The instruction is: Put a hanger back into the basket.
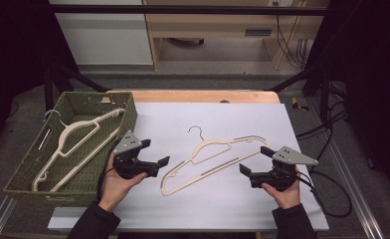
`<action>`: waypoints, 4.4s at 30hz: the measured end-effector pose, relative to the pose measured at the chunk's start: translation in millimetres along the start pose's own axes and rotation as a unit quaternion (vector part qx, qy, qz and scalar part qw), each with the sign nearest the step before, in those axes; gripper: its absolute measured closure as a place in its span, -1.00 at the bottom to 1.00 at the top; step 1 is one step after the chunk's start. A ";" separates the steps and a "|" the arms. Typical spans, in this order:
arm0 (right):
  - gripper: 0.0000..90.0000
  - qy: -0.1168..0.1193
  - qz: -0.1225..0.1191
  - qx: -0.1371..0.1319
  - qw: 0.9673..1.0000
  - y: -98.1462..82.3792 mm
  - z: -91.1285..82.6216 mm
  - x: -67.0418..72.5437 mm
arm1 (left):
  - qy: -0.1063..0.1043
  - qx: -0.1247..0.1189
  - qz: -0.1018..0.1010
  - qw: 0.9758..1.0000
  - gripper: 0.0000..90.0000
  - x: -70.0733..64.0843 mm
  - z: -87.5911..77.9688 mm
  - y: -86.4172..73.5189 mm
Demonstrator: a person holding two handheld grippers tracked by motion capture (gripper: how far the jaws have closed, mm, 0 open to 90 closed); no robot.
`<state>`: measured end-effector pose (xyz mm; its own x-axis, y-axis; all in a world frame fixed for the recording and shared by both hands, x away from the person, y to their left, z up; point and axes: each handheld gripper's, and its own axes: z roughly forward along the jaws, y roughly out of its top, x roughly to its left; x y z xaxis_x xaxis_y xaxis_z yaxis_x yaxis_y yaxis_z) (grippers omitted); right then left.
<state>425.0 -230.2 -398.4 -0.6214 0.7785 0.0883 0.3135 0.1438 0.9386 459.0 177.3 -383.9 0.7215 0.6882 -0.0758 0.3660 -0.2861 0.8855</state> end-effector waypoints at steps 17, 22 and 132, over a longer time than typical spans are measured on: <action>-0.93 0.006 -0.003 0.006 1.000 -2.0 2.8 2.1 | 0.009 0.142 0.017 0.990 -0.43 -0.9 86.5 -33.8; -0.93 0.008 -0.004 0.010 1.000 -2.4 4.6 2.5 | 0.006 0.168 0.020 0.986 -0.16 2.0 95.9 -40.5; 0.98 0.005 0.053 0.195 0.979 32.2 213.3 7.1 | 0.055 0.134 0.121 0.982 0.77 -54.0 45.8 -11.7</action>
<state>583.8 -89.7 -438.7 -0.5771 0.7959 0.1830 0.6253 0.2864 0.7259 442.7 112.9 -411.2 0.7434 0.6427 0.1853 0.3441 -0.6050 0.7180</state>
